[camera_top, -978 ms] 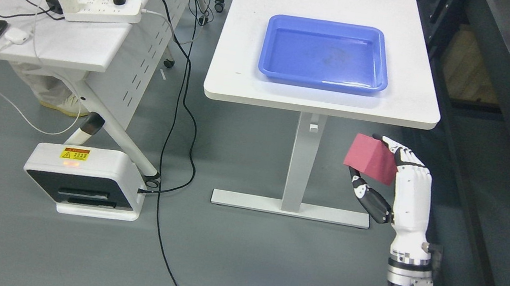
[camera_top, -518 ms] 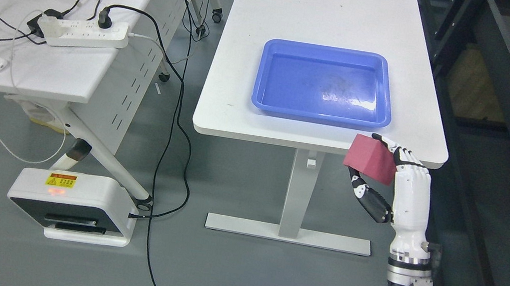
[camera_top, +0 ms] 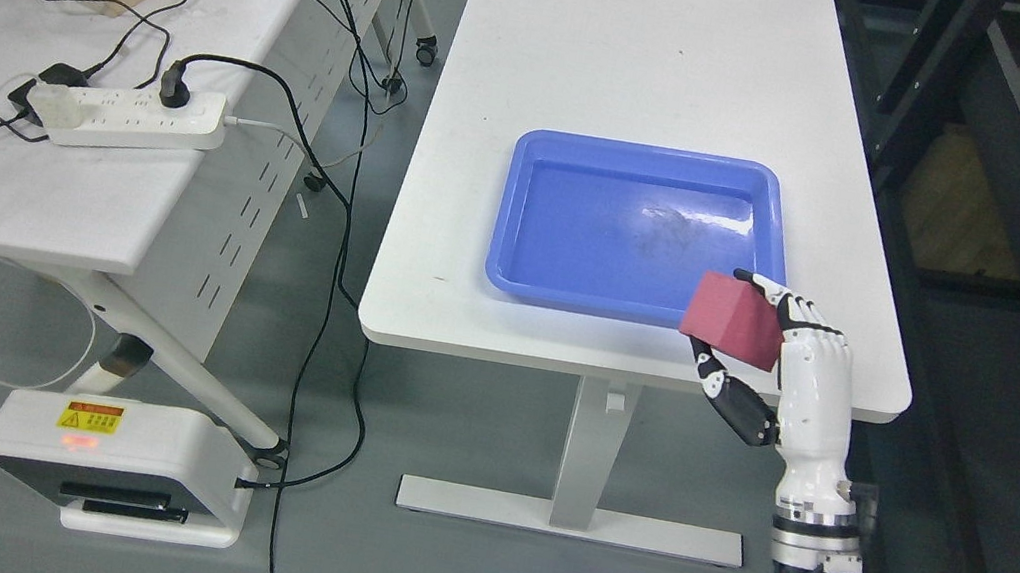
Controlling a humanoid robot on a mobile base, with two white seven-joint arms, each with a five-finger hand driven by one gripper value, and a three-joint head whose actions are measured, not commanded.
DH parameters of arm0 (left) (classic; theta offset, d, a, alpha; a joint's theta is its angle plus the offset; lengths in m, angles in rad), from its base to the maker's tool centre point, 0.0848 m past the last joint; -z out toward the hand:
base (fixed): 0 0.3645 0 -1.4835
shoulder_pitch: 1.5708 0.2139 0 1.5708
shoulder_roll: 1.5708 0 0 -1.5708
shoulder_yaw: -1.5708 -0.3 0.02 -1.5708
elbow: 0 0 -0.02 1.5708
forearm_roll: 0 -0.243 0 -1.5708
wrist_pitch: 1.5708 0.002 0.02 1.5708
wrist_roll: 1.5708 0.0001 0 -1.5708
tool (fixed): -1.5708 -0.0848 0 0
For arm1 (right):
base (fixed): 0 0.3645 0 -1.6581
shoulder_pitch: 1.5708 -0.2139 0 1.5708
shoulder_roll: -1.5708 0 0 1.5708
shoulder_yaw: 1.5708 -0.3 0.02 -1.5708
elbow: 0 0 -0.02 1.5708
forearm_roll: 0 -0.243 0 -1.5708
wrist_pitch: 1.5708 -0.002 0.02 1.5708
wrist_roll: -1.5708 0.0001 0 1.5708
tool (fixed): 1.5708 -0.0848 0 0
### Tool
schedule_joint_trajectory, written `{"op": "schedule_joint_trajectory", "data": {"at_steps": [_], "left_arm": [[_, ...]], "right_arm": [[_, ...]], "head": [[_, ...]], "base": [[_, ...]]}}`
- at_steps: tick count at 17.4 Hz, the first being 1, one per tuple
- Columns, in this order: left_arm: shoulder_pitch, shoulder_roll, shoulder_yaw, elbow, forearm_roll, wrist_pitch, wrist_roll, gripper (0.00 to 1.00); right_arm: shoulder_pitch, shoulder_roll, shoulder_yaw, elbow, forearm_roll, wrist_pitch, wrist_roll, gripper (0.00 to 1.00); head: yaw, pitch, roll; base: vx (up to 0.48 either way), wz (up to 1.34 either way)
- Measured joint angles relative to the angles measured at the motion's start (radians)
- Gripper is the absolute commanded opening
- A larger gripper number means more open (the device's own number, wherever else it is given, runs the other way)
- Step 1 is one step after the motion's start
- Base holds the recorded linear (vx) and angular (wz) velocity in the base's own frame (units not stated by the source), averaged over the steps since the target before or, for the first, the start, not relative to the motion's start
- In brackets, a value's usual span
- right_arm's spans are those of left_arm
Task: Pick pink block from left shelf to tray
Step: 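Lower the pink cube into the blue tray with the right hand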
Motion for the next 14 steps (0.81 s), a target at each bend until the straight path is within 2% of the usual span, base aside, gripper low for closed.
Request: {"op": "schedule_joint_trajectory", "data": {"at_steps": [7,14], "left_arm": [[0.0,0.0,0.0,0.0,0.0,0.0,0.0,1.0],[0.0,0.0,0.0,0.0,0.0,0.0,0.0,1.0]], "right_arm": [[-0.002,0.0,0.024,0.0,0.122,0.043,0.041,0.08],[-0.004,0.0,0.053,0.001,0.173,0.056,0.123,0.08]], "head": [[0.0,0.0,0.0],[0.0,0.0,0.0]], "base": [[0.171,0.01],[0.142,0.02]]}}
